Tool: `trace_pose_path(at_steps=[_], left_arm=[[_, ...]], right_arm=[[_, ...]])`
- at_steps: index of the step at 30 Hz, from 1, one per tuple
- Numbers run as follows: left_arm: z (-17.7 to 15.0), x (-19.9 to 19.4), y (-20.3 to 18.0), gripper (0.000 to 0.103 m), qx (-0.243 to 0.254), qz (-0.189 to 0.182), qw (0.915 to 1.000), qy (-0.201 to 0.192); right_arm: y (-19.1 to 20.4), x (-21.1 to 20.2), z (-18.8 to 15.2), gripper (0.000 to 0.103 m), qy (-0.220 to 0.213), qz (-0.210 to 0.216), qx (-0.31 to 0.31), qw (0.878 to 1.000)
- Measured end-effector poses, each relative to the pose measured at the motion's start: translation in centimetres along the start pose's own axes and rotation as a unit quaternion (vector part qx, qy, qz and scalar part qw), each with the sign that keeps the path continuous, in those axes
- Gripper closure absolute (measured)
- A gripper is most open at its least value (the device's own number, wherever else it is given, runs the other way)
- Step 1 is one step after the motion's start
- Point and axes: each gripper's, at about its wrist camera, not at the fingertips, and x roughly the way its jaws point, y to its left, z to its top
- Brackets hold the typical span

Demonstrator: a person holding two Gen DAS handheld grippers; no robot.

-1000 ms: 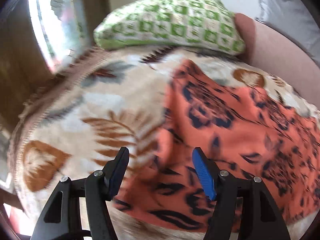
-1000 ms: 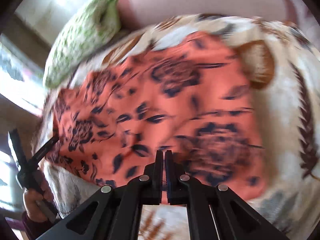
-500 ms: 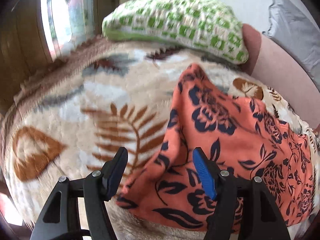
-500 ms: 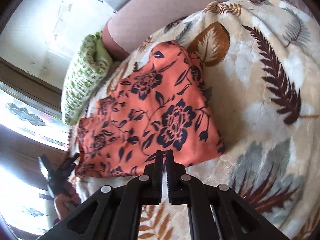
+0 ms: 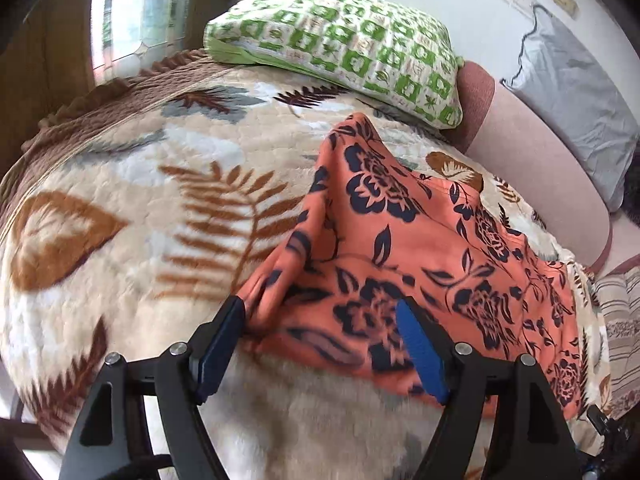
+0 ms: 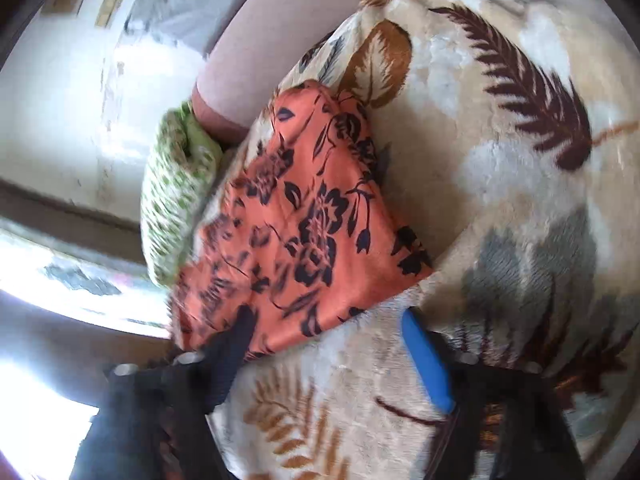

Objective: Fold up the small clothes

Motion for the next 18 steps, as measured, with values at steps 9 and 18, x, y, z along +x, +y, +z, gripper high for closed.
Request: trace_pose_path(at_steps=[9,18], left_arm=[[-2.0,0.5,0.6,0.024,-0.025,-0.038,0.9980,0.043],[0.4,4.4,1.4,0.045,-0.098,-0.091,0.9889,0.065]], right_arm=[[-0.8,0.8,0.2,0.037,0.011,0.018,0.033,0.999],[-0.4,2.3,0.3,0.039,0.010,0.038,0.048,0.998]])
